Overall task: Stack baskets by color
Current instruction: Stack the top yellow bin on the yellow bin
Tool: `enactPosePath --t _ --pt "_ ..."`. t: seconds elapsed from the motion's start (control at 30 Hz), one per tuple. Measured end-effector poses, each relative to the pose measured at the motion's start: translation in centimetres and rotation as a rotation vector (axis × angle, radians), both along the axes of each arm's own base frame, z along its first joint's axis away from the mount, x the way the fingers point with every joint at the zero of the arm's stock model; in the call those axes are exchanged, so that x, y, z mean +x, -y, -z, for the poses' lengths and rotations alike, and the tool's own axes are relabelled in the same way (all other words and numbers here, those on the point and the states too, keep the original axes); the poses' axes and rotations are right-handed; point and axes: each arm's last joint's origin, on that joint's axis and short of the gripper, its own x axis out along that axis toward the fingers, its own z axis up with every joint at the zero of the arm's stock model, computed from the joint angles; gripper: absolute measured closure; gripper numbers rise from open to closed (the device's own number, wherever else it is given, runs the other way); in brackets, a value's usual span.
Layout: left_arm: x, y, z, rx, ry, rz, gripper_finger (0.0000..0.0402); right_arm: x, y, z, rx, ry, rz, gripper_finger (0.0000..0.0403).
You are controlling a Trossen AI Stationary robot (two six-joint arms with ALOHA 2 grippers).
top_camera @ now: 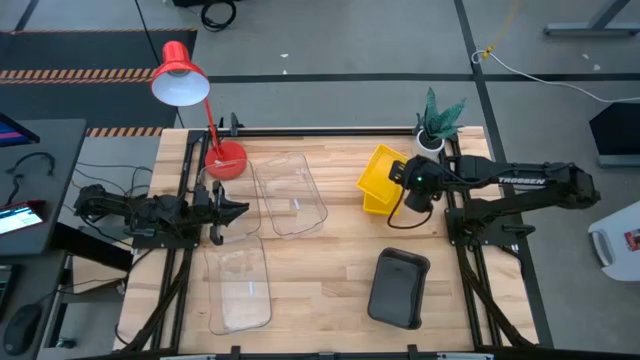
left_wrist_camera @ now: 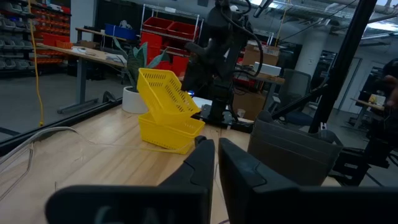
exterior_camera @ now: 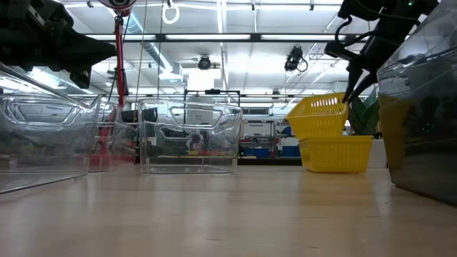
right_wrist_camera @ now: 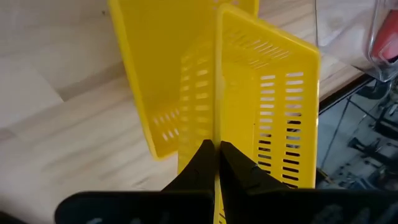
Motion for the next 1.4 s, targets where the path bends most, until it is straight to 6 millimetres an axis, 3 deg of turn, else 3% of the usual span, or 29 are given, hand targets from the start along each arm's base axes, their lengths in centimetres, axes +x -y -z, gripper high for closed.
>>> enactPosePath --t 0.33,0.57,1.17,1.4 --pt "0.0 0.0 0.0 0.000 0.000 0.000 0.0367 -1.5 -1.1 -1.3 -0.033 0.057 -0.056 0.0397" --pt "0.0 0.0 0.0 0.000 0.000 0.000 0.0370 -2.2 -1.7 -0.6 -0.035 -0.013 -0.108 0.0397" --pt "0.0 0.0 0.0 0.000 0.000 0.000 0.0375 -0.1 -2.7 1.3 -0.052 -0.129 -0.258 0.0395" --pt "0.0 0.0 0.0 0.000 0.000 0.000 0.0371 0.9 -2.8 2.3 -0.008 -0.151 -0.170 0.0348"
